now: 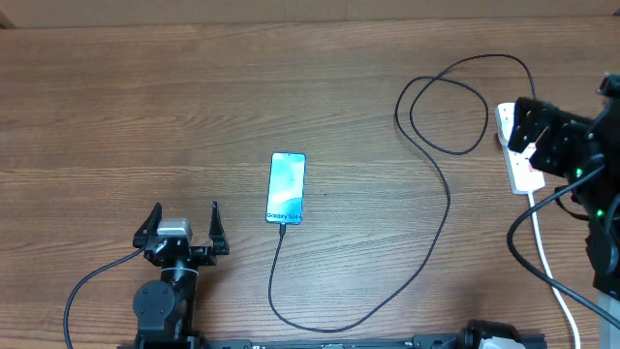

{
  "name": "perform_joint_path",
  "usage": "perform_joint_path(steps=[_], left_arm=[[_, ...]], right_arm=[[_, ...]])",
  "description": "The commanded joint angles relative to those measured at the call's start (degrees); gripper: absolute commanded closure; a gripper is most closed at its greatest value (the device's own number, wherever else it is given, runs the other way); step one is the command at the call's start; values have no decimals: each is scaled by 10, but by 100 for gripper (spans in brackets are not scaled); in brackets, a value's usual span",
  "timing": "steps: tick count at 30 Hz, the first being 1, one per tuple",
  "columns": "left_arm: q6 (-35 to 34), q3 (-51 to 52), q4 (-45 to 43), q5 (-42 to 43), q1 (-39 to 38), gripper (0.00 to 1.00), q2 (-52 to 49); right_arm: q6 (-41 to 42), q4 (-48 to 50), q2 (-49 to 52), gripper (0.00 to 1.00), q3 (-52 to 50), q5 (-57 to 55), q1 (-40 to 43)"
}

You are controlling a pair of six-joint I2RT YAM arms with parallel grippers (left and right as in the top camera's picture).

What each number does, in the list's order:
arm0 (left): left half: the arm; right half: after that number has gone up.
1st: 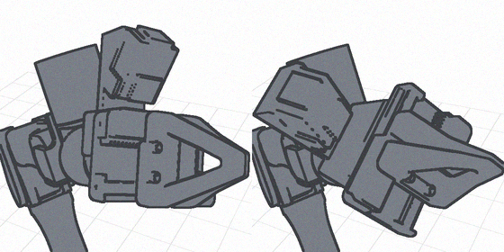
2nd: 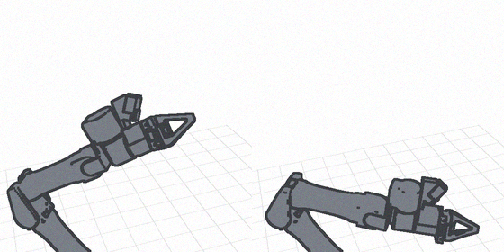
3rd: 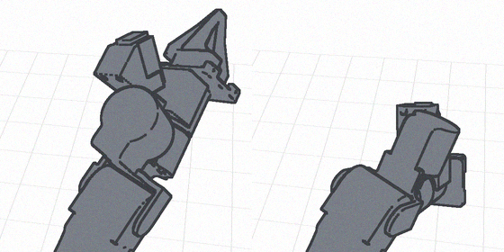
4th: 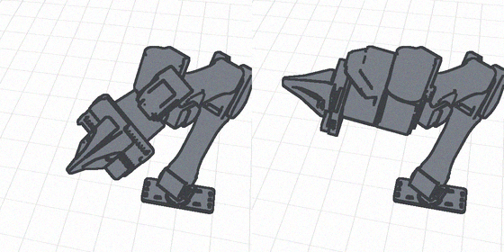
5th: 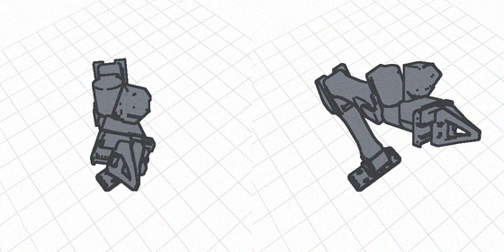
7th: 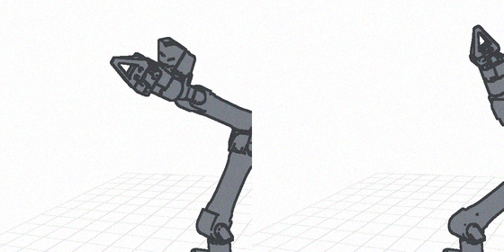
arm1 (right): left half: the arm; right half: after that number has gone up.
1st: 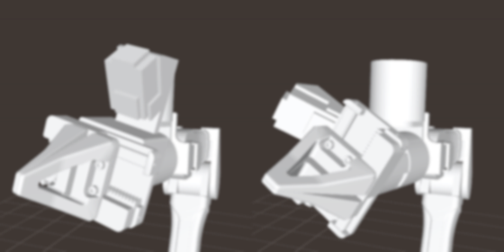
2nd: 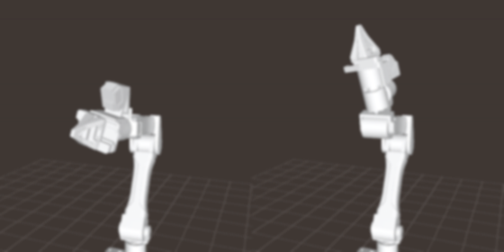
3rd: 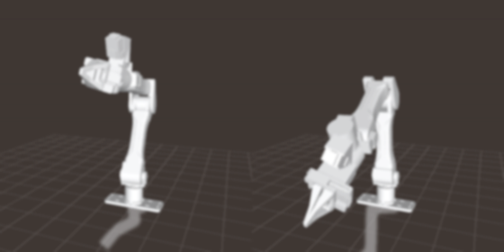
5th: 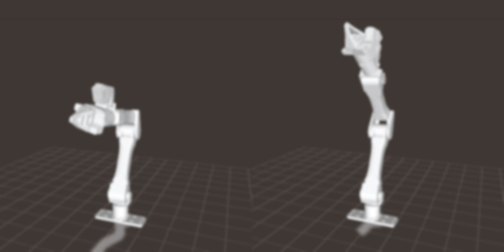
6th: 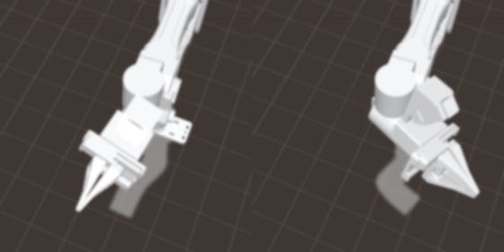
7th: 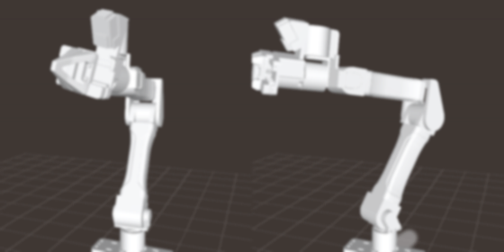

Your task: Plug charger to phone and switch on socket

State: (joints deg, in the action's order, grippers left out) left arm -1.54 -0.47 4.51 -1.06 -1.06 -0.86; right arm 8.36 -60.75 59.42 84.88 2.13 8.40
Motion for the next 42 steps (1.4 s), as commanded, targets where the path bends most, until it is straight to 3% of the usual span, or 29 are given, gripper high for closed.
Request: perform_joint_path(steps=[1,14,25,42], left_arm=[[-10,2,0,6,4,0,6],[-10,2,0,6,4,0,6],[-10,2,0,6,4,0,6],[-10,2,0,6,4,0,6]], right_arm=[[1,-6,0,0,11,-1,-4],[1,-7,21,0,-25,-1,-4],[1,-7,26,0,-113,-1,-6],[1,-7,26,0,-174,-1,-84]])
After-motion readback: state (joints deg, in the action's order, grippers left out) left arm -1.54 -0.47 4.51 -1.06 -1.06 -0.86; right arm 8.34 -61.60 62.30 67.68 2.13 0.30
